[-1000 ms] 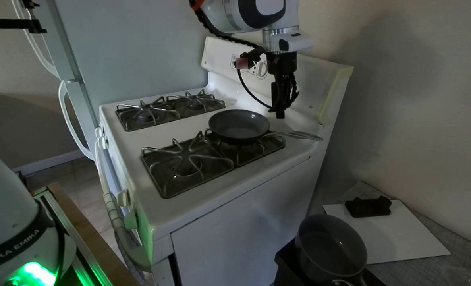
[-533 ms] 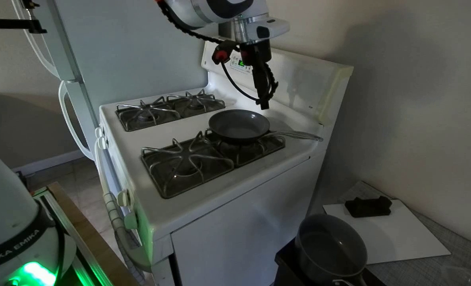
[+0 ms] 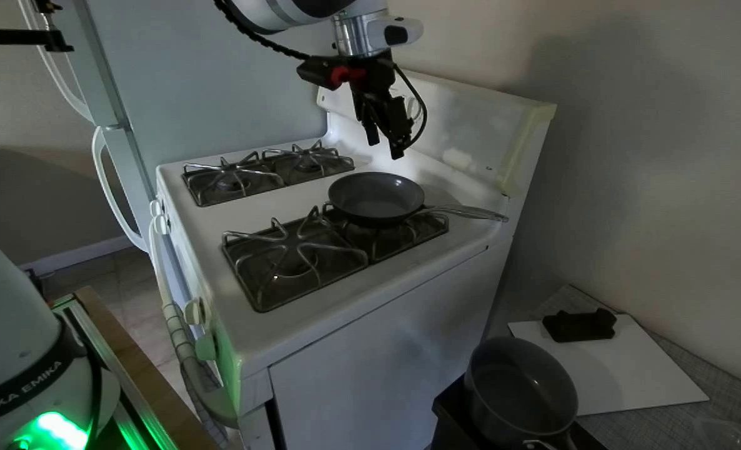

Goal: Move the pan backwards.

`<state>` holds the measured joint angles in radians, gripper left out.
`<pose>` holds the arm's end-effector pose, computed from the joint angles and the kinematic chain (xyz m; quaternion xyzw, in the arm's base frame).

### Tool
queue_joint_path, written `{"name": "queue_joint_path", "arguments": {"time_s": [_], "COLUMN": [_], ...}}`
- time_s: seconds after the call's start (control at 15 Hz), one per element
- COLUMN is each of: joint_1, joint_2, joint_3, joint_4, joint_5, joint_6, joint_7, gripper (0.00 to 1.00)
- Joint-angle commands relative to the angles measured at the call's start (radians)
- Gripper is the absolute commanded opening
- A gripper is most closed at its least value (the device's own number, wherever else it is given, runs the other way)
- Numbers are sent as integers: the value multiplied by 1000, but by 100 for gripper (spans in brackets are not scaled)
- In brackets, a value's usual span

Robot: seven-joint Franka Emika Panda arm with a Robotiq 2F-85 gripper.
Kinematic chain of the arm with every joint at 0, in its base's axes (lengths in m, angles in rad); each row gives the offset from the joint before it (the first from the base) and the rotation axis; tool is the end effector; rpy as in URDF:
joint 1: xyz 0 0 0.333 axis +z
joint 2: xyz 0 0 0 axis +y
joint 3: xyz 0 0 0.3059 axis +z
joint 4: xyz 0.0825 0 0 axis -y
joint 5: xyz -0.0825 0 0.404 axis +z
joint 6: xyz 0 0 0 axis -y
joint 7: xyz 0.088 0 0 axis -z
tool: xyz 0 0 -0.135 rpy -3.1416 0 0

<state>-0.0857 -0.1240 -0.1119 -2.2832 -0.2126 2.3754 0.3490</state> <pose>0.5294 -0.1127 0.3782 0.9707 -0.2017 0.1127 0.0662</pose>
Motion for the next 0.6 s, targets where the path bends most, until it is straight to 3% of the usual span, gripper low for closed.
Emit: {"name": "queue_joint_path", "arguments": {"time_s": [0.0,0.07,0.53], "joint_1": [2,-13,-11], "joint_2": [-39,-8,-15], "joint_3": [9,20,20], "joint_4": [-51,-7,-18], "joint_5": [52,22,36], "joint_6": [28,-3,-3], "joint_7": [-192,-106,-176], "gripper": [100,100,100]}}
